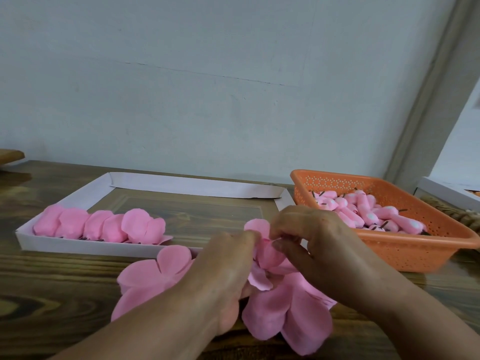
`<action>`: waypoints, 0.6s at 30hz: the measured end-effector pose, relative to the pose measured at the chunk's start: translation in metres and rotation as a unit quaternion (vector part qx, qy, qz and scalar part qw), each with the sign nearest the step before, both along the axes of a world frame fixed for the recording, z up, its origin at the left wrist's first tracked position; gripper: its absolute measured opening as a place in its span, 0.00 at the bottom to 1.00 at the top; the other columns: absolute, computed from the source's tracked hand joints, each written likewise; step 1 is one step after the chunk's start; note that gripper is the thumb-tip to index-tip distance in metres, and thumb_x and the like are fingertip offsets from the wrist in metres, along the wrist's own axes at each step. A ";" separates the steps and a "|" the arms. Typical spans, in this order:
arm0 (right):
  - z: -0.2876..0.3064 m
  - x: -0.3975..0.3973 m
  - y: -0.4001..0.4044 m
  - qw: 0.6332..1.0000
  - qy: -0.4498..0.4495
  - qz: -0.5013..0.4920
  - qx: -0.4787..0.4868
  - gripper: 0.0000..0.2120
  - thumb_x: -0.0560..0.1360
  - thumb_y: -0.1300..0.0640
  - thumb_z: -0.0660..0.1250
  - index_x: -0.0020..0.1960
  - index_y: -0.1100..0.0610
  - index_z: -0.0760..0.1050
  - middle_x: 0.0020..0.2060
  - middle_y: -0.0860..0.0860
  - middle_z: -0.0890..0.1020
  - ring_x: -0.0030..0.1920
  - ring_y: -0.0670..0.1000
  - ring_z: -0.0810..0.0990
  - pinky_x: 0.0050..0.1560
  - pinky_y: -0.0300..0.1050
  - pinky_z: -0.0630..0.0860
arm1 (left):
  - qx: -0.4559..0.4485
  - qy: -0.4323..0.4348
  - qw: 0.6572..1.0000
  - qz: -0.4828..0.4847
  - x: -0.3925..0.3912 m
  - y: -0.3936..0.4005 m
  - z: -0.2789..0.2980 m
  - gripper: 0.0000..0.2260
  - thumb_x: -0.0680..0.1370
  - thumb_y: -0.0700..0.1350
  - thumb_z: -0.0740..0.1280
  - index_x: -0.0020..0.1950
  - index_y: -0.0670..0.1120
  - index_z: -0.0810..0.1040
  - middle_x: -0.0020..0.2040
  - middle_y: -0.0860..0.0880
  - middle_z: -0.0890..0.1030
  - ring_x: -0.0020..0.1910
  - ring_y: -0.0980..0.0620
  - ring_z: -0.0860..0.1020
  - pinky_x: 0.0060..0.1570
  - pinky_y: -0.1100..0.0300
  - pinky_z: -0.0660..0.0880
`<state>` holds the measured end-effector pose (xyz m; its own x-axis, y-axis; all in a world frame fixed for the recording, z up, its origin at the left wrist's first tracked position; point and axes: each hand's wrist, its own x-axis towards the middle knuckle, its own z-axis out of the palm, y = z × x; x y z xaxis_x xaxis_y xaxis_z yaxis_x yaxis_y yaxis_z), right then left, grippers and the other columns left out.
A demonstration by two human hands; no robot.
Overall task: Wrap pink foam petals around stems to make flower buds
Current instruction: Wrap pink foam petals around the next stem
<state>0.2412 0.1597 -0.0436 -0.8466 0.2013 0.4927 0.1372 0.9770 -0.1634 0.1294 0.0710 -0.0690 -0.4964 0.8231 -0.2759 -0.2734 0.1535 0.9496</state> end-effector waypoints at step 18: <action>-0.003 -0.001 0.005 0.995 0.045 -0.045 -0.072 0.05 0.69 0.67 0.70 0.38 0.59 0.78 0.33 0.47 0.78 0.39 0.45 0.75 0.40 0.41 0.71 | 0.069 0.023 0.996 -0.053 -0.002 0.003 -0.002 0.22 0.80 0.56 0.60 0.47 0.38 0.80 0.40 0.41 0.85 0.40 0.44 0.84 0.43 0.49 0.82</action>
